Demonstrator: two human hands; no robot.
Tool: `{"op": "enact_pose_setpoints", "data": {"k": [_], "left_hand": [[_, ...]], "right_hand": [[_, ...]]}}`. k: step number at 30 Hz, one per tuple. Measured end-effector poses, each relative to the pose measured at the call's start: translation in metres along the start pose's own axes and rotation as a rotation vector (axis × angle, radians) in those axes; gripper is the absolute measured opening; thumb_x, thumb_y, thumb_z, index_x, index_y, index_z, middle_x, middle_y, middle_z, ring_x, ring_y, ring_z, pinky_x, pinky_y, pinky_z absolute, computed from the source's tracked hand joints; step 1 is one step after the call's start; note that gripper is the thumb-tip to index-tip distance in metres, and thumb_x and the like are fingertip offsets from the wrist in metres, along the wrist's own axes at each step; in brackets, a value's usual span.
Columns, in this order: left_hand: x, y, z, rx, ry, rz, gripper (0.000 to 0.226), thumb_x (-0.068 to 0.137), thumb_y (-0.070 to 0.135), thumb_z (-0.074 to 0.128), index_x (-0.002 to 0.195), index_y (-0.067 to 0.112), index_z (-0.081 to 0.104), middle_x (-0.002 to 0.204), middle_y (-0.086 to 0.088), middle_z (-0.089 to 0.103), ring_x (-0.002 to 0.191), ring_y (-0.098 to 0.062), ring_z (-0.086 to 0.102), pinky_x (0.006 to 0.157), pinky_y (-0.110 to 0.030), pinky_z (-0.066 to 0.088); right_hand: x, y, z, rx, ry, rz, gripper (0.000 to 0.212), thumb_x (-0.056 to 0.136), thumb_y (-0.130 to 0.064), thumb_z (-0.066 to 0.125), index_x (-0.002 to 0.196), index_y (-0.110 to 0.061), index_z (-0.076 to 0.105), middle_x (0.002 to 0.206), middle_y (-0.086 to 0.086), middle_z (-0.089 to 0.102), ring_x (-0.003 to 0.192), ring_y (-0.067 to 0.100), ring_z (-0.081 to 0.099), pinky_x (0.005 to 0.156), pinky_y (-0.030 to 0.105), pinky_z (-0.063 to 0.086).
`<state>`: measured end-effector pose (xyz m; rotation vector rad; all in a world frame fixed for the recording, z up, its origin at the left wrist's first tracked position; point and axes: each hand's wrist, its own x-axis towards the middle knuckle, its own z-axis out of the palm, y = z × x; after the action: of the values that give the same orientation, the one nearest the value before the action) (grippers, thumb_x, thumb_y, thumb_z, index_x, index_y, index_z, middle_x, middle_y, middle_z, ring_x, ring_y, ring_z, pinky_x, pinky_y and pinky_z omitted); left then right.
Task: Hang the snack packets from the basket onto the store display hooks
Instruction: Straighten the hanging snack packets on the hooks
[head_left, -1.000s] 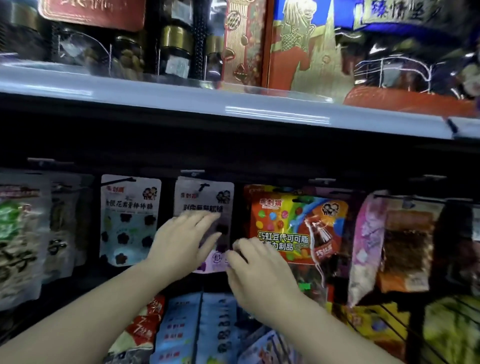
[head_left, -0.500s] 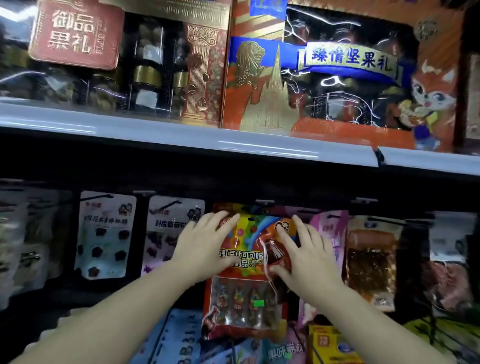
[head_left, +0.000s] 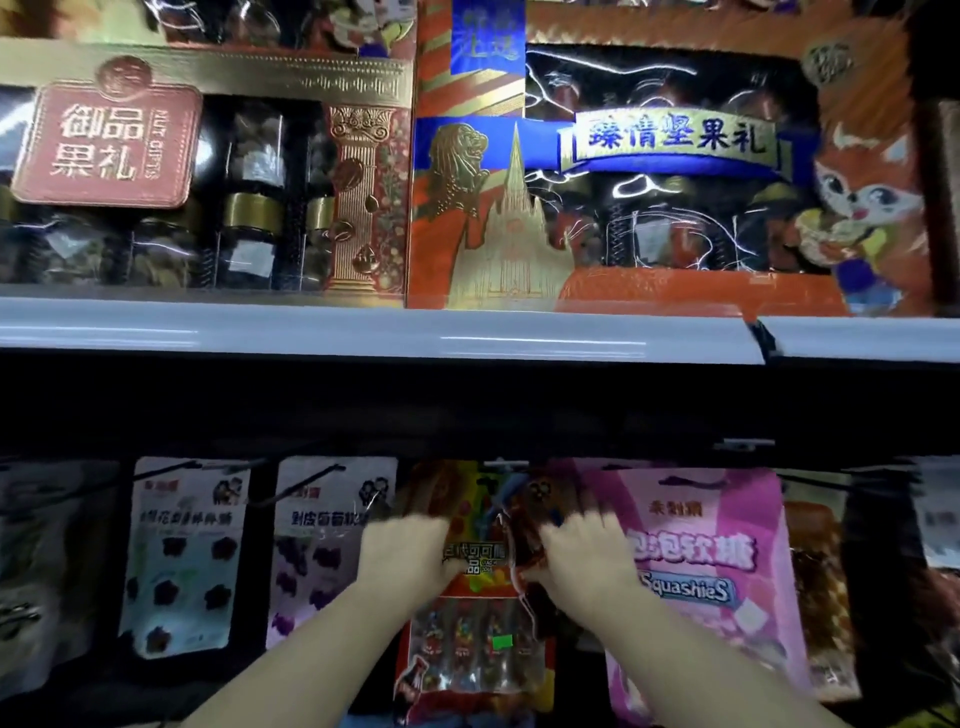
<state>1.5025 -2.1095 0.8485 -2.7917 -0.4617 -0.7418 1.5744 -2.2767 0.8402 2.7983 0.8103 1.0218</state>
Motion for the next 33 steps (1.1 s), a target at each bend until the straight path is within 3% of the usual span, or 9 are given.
{"op": "enact_pose_setpoints", "data": {"k": [5,7,10,14,17,19,22,24,33], "left_hand": [[0.024,-0.001,0.018,-0.054,0.099,0.046,0.095,0.063,0.063,0.074,0.145,0.035,0.036,0.147,-0.008,0.041,0.131,-0.033,0.045,0.101,-0.053,0.042],[0.029,-0.003,0.018,-0.011,0.164,0.072,0.103,0.049,0.067,0.08,0.14,0.036,0.044,0.143,-0.008,0.046,0.128,-0.034,0.049,0.095,-0.058,0.043],[0.035,-0.004,0.035,-0.063,0.099,0.093,0.087,0.085,0.057,0.056,0.152,0.033,0.005,0.159,0.0,0.008,0.146,-0.028,0.01,0.115,-0.052,0.014],[0.03,-0.007,0.042,-0.059,0.139,0.088,0.082,0.09,0.057,0.047,0.152,0.032,0.0,0.16,0.004,-0.004,0.147,-0.027,0.005,0.116,-0.051,0.011],[0.02,-0.011,0.048,-0.009,0.11,0.071,0.083,0.092,0.058,0.041,0.151,0.031,-0.011,0.161,0.002,-0.008,0.148,-0.028,0.005,0.116,-0.051,0.013],[0.013,-0.014,0.055,0.01,0.111,0.066,0.085,0.091,0.06,0.041,0.15,0.032,-0.014,0.161,-0.001,0.007,0.145,-0.028,0.02,0.113,-0.05,0.023],[0.002,-0.022,0.063,0.023,0.132,0.105,0.08,0.077,0.061,0.061,0.146,0.031,0.035,0.146,-0.002,0.046,0.124,-0.029,0.053,0.092,-0.047,0.046],[-0.005,-0.027,0.07,0.088,0.21,0.152,0.064,0.055,0.056,0.081,0.111,0.028,0.07,0.11,-0.003,0.071,0.089,-0.026,0.069,0.067,-0.041,0.054],[-0.041,-0.044,0.066,0.023,0.303,0.196,0.033,0.044,0.035,0.091,0.065,0.018,0.072,0.058,0.002,0.064,0.054,-0.023,0.063,0.045,-0.029,0.048]], "right_hand": [[0.026,0.005,0.02,-0.002,-0.106,0.013,0.071,0.096,-0.034,0.046,0.152,-0.029,0.003,0.16,0.014,-0.007,0.147,0.034,0.0,0.117,0.048,0.004],[0.035,0.003,0.028,-0.021,-0.039,-0.036,0.075,0.089,-0.036,0.057,0.151,-0.032,0.015,0.158,0.019,0.008,0.143,0.039,0.016,0.114,0.053,0.016],[0.041,0.0,0.027,0.003,-0.019,0.004,0.086,0.058,-0.043,0.082,0.137,-0.032,0.049,0.14,0.028,0.043,0.123,0.043,0.048,0.097,0.058,0.041],[0.034,0.002,0.036,-0.027,-0.039,0.048,0.075,0.093,-0.024,0.046,0.153,-0.026,0.002,0.159,0.018,-0.001,0.144,0.036,0.009,0.116,0.047,0.011],[0.026,-0.001,0.038,-0.017,0.074,-0.007,0.087,0.05,-0.04,0.085,0.131,-0.028,0.057,0.145,0.026,0.036,0.116,0.047,0.054,0.094,0.053,0.046],[0.022,0.001,0.049,-0.024,0.129,-0.032,0.087,0.024,-0.04,0.09,0.108,-0.023,0.074,0.129,0.023,0.058,0.1,0.039,0.064,0.082,0.048,0.054],[0.004,-0.003,0.058,-0.036,0.157,-0.106,0.06,0.022,-0.036,0.09,0.078,-0.02,0.076,0.099,0.01,0.071,0.095,0.029,0.051,0.077,0.041,0.054],[-0.011,-0.005,0.059,-0.056,0.185,-0.165,0.056,0.027,-0.036,0.089,0.077,-0.018,0.073,0.083,0.003,0.067,0.082,0.025,0.056,0.069,0.037,0.052],[-0.079,0.004,0.024,-0.082,0.154,-0.216,0.031,0.051,-0.03,0.081,0.076,-0.018,0.067,0.076,0.0,0.061,0.065,0.021,0.059,0.055,0.031,0.048]]}}
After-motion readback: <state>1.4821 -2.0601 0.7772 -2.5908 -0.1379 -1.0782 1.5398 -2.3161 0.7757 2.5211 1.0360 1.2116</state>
